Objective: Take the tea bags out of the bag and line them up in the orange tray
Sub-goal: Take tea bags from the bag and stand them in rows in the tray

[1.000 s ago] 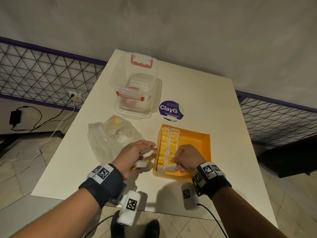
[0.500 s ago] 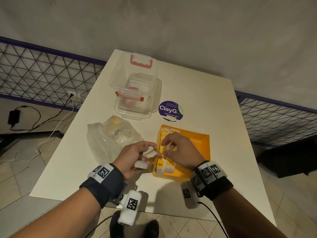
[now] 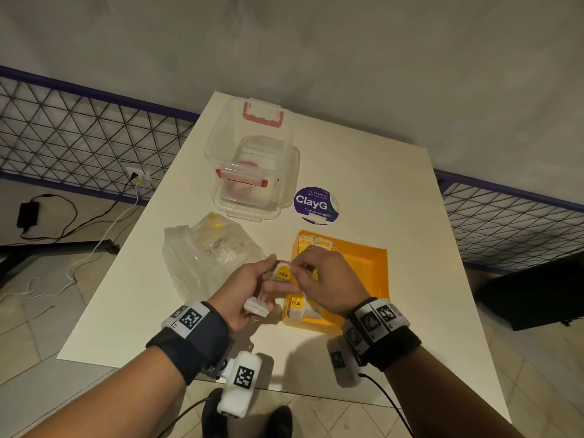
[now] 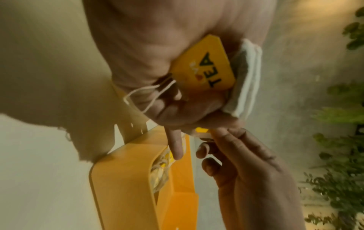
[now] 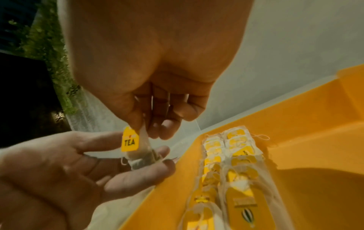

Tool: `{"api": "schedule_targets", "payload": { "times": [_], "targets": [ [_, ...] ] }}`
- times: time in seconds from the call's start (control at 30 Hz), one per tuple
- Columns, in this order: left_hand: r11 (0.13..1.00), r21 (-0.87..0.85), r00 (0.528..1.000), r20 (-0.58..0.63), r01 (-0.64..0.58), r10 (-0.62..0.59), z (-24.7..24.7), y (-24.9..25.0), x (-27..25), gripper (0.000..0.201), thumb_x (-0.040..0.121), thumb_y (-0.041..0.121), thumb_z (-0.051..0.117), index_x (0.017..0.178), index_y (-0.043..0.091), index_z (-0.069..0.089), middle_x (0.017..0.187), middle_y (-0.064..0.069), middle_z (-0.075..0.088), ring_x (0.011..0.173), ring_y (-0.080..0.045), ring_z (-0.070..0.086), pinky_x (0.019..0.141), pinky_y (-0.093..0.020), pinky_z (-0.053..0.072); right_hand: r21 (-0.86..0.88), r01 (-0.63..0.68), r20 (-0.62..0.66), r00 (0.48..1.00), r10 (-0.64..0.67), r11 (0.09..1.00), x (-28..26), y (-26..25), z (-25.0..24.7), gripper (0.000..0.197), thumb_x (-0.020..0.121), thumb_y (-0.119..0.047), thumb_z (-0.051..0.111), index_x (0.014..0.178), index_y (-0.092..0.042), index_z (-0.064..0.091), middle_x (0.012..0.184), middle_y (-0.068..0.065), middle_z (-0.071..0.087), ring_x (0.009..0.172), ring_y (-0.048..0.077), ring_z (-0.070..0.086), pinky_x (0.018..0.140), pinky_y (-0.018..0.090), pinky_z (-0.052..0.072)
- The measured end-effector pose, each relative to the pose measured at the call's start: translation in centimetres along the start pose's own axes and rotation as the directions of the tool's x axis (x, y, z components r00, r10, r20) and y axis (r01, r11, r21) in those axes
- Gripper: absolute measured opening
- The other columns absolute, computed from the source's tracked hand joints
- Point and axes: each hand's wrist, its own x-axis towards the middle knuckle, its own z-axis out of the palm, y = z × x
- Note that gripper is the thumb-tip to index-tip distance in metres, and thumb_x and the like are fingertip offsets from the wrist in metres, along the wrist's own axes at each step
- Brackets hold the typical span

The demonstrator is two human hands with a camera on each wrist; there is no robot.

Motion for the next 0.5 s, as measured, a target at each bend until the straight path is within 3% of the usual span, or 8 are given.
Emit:
{"api": "schedule_targets", "payload": {
  "times": [0.07,0.1,0.2,0.27,0.4,0.5],
  "targets": [
    [0.993,0.079,0.996,0.045,-0.083,0.079,0.2,-0.1,-0.3,0.035,0.099,0.026,0.051,0.128,0.009,0.061,0.114,-0.023,0.070,0.060,-0.015,0.069,0.034,-0.019,0.040,0.033,-0.067,-0.041,0.997,0.069,0.997,0.2,0.0,-0.5,0.010,0.088,-0.015,0.063,0.081,-0.015,0.070,0.073,-0.012,0.059,0.071,0.012,0.057,0.071,0.038,0.052],
    [0.984,0.124,0.992,0.049,-0.124,0.119,0.3,-0.1,-0.4,0.031,0.098,0.018,0.054,0.127,0.009,0.062,0.115,-0.023,0.070,0.063,-0.013,0.070,0.035,-0.020,0.041,0.046,-0.099,-0.053,0.993,0.102,0.994,0.2,0.1,-0.7,0.009,0.086,-0.014,0.064,0.078,-0.016,0.068,0.069,-0.014,0.057,0.069,0.011,0.057,0.069,0.038,0.052],
    [0.945,0.257,0.978,-0.008,-0.201,0.211,0.4,-0.4,-0.4,0.016,0.094,0.009,0.060,0.107,0.002,0.067,0.105,-0.017,0.072,0.039,-0.013,0.054,0.037,-0.019,0.041,0.120,-0.168,-0.088,0.980,0.179,0.978,0.4,0.2,-1.1,0.009,0.081,-0.012,0.066,0.074,-0.017,0.066,0.064,-0.006,0.060,0.065,0.012,0.056,0.067,0.037,0.051],
    [0.925,0.298,0.965,-0.041,-0.235,0.258,0.1,-0.5,-0.2,0.012,0.093,0.011,0.063,0.098,0.002,0.069,0.096,-0.015,0.068,0.037,-0.013,0.049,0.038,-0.020,0.042,0.185,-0.188,-0.086,0.975,0.207,0.965,0.3,0.2,-1.1,0.007,0.083,-0.013,0.068,0.077,-0.017,0.067,0.069,0.003,0.065,0.065,0.015,0.057,0.067,0.034,0.050],
    [0.905,0.326,0.952,-0.047,-0.273,0.304,0.1,-0.6,0.0,0.018,0.093,0.013,0.064,0.102,-0.002,0.069,0.094,-0.017,0.067,0.041,-0.011,0.051,0.039,-0.019,0.044,0.390,-0.264,-0.018,0.956,0.294,0.882,0.3,0.2,-1.0,0.005,0.084,-0.013,0.075,0.085,-0.013,0.070,0.075,0.011,0.070,0.064,0.018,0.063,0.067,0.033,0.053],
    [0.906,0.318,0.949,-0.052,-0.281,0.312,0.3,-0.4,-0.2,0.019,0.094,0.013,0.063,0.106,-0.001,0.067,0.099,-0.022,0.069,0.040,-0.009,0.053,0.039,-0.019,0.044,0.408,-0.268,-0.039,0.950,0.310,0.873,0.1,0.0,-1.4,0.005,0.083,-0.010,0.076,0.083,-0.012,0.071,0.078,0.008,0.070,0.069,0.020,0.063,0.069,0.030,0.053]
  ]
}}
